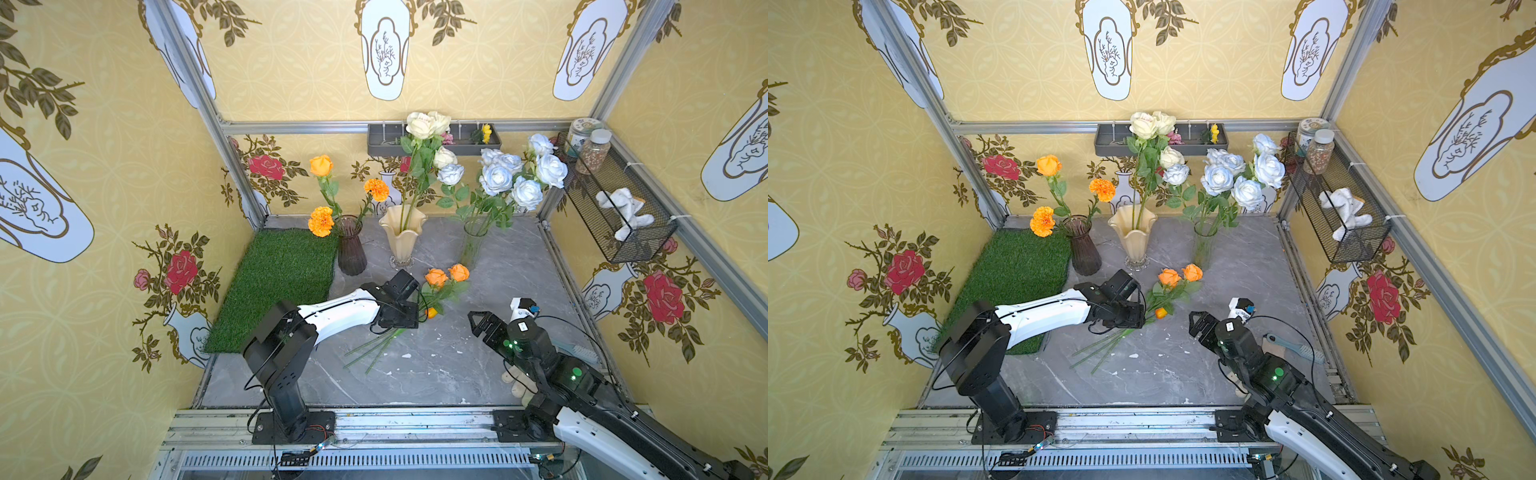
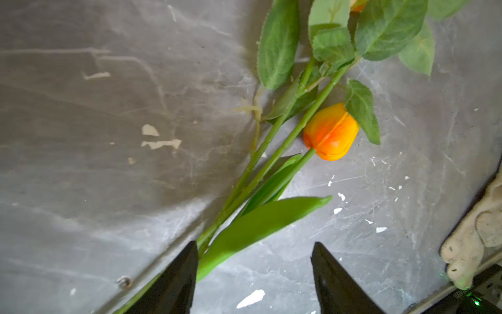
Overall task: Arrange the flowers in different vases according to their colors
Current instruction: Adjust the flower at the center of the board.
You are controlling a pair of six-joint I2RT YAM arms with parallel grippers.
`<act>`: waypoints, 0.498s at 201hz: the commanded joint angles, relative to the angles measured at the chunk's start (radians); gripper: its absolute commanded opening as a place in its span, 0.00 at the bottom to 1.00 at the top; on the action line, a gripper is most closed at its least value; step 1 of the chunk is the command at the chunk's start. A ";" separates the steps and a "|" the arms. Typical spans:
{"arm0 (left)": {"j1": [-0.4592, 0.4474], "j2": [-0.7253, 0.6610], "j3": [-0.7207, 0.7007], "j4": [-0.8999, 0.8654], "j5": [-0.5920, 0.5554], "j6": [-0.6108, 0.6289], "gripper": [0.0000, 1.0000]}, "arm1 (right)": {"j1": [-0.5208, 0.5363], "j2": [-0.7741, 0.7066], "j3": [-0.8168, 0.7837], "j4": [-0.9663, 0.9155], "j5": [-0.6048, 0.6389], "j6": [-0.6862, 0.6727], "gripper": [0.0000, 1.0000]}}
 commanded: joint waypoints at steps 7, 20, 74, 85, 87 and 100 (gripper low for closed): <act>0.000 0.053 0.032 0.031 0.088 0.005 0.64 | 0.000 0.000 -0.004 0.036 0.013 -0.009 0.97; -0.009 0.064 0.034 0.061 0.104 -0.013 0.63 | 0.000 -0.002 -0.005 0.037 0.014 -0.010 0.97; -0.078 0.145 0.087 0.099 0.117 -0.065 0.62 | -0.001 -0.022 -0.013 0.034 0.017 -0.009 0.97; -0.098 0.155 0.100 0.100 0.107 -0.075 0.62 | -0.001 -0.024 -0.013 0.034 0.018 -0.011 0.97; -0.100 0.157 0.100 0.101 0.107 -0.078 0.62 | -0.002 -0.025 -0.013 0.034 0.018 -0.011 0.97; -0.116 0.171 0.111 0.101 0.100 -0.088 0.62 | -0.001 -0.026 -0.015 0.033 0.017 -0.010 0.97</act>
